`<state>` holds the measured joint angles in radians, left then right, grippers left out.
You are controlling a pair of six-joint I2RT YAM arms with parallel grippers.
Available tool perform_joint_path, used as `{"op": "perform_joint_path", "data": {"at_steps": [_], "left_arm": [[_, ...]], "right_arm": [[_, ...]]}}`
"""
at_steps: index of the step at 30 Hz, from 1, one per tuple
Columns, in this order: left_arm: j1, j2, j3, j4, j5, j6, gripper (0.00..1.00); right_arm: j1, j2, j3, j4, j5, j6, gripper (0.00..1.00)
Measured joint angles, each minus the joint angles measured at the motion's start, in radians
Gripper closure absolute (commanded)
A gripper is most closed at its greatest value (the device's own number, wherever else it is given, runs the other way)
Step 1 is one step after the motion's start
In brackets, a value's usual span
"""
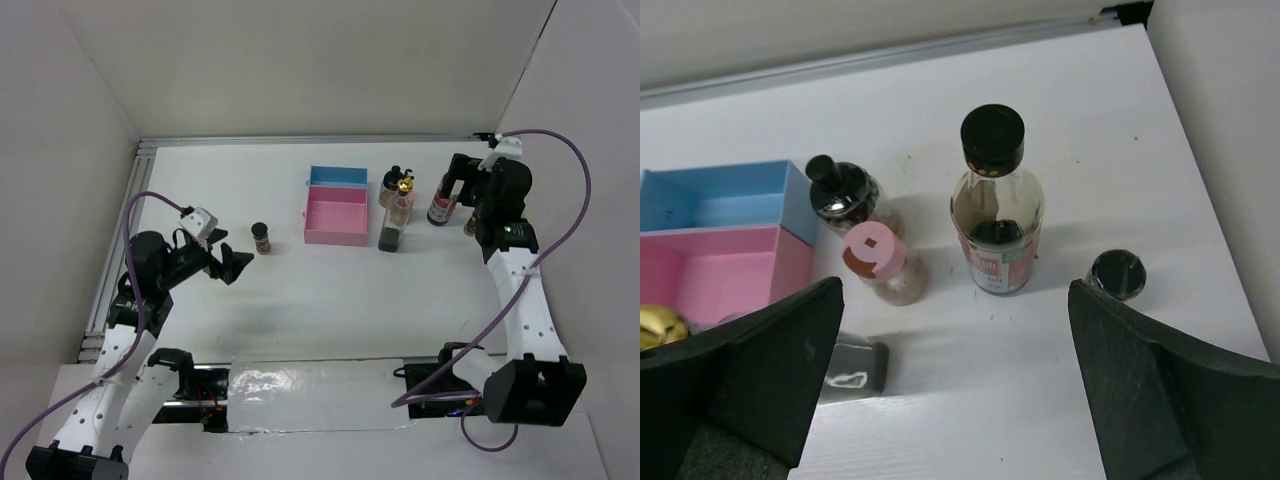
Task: Organize the condiment bottles
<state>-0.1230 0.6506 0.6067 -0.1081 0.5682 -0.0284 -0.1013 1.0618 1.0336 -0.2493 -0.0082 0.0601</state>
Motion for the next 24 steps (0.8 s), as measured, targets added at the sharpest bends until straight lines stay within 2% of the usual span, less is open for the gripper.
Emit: {"op": "perform_joint_path", "data": {"at_steps": [5,13,16,24], "left_arm": [[0.000,0.000,0.000,-0.004,-0.001,-0.007,0.01],[0.000,0.002,0.000,-0.011,-0.009,-0.029,0.01],[0.000,0.002,0.000,-0.016,-0.019,-0.029,0.01],[0.000,0.024,0.000,-0.022,-0.041,-0.029,0.01]], "right_arm": [[0.000,0.095,0.013,0.021,0.046,0.002,0.09],[-0.001,0.229,0.076,0.086,0.102,-0.003,0.11],[-0.001,0.272,0.077,0.109,0.107,-0.006,0.21],[0.000,0.353,0.085,0.176,0.129,-0.019,0.30]]}}
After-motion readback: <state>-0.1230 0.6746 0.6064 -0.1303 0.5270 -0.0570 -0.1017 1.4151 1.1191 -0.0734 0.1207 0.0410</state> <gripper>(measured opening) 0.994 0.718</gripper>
